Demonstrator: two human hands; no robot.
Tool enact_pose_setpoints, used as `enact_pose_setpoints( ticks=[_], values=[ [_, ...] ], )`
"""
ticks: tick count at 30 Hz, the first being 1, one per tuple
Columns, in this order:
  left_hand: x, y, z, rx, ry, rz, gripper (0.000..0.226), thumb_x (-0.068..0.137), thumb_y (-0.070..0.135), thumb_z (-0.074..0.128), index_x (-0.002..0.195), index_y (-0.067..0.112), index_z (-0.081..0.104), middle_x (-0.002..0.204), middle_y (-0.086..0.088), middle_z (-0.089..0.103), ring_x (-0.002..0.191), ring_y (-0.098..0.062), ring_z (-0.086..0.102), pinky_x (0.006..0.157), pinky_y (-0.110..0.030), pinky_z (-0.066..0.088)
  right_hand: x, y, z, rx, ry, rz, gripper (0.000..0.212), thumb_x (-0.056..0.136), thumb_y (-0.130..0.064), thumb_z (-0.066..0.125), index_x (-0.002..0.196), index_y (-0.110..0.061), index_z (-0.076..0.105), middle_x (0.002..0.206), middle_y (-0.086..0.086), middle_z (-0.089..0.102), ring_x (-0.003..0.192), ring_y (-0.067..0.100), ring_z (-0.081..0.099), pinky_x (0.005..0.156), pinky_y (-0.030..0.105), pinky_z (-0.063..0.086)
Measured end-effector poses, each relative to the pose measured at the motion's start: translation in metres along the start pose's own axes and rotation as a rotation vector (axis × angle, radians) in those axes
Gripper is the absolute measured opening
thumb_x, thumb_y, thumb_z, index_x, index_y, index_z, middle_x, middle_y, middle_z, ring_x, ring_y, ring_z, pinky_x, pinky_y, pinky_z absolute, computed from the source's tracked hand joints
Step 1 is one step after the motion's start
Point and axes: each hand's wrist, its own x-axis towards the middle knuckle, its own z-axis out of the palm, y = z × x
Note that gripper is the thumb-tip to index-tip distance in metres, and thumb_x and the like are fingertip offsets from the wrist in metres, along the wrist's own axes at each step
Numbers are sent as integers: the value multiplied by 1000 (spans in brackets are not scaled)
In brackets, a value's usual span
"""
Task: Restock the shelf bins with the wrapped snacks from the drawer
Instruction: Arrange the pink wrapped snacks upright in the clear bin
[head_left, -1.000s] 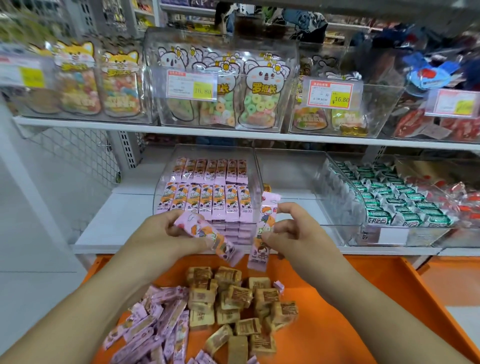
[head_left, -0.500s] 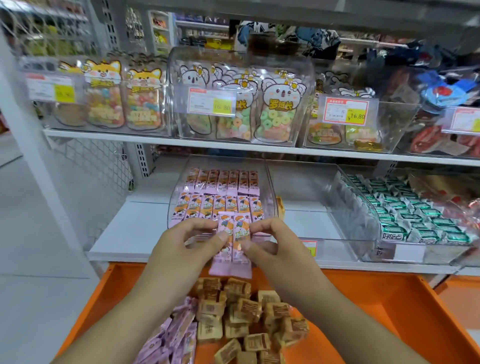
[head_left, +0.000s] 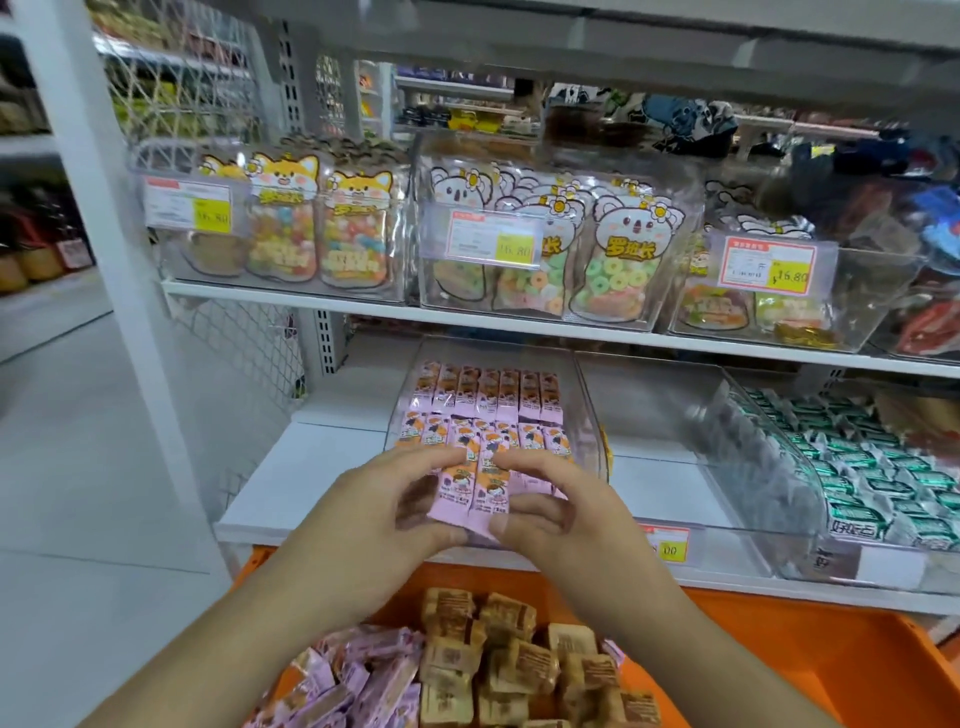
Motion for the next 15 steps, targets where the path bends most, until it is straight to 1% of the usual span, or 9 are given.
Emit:
enact_pose_setpoints(
  ticks=[2,4,5,7,9,10,11,13,15],
  values=[
    [13,-4,-4,164,41,59,66,85,32,85,141,51,57,139,38,51,119,25,45,99,5,28,16,-2,4,-35,11,-35,45,94,-14,78,127,-42,65,99,-13,77,95,-3,72,79,21,58],
    [31,-13,-11,260,62,87,67,86,35,83,145,47,54,144,35,47,126,23,37,98,9,18,40,-4,8,-128,34,-104,44,94,-19,78,128,-44,65,112,-12,70,96,-6,67,79,15,56],
    [43,-18,-16,295,77,102,67,87,36,82,147,45,53,147,32,46,131,19,37,101,7,18,55,-5,9,-195,47,-136,43,94,-21,77,128,-45,65,115,-14,68,95,-5,66,78,14,56],
    [70,-29,-23,367,103,146,67,89,38,79,150,41,51,152,22,50,140,4,41,112,-9,27,88,-8,12,-307,71,-165,40,95,-26,76,128,-45,64,119,-21,66,88,-4,66,76,19,58],
    [97,-39,-30,423,114,145,65,92,41,75,152,38,50,153,15,52,145,-9,43,117,-26,31,122,-12,15,-340,68,-172,36,97,-25,74,127,-43,64,125,-15,66,78,-6,68,68,17,56],
    [110,-44,-32,455,107,125,62,93,44,72,151,37,51,153,11,54,144,-15,44,117,-30,33,139,-13,16,-359,68,-172,36,98,-26,73,128,-42,64,124,-11,68,77,-4,69,68,18,56],
    [122,-48,-34,485,98,107,57,94,46,70,149,35,54,149,7,58,141,-19,48,113,-33,37,155,-14,16,-391,74,-171,36,98,-29,72,131,-41,64,121,-9,70,81,0,70,72,23,58],
    [142,-55,-35,538,75,62,42,96,51,66,133,32,65,133,3,69,127,-24,58,98,-36,45,184,-13,17,-495,62,-144,41,99,-36,68,138,-44,59,119,-6,72,94,13,71,82,30,58],
    [156,-63,-33,591,44,16,32,97,53,63,120,32,67,120,3,73,116,-25,63,87,-35,45,205,-11,18,-592,21,-104,43,100,-40,64,142,-43,54,123,-3,72,103,21,68,89,33,56]
  ],
)
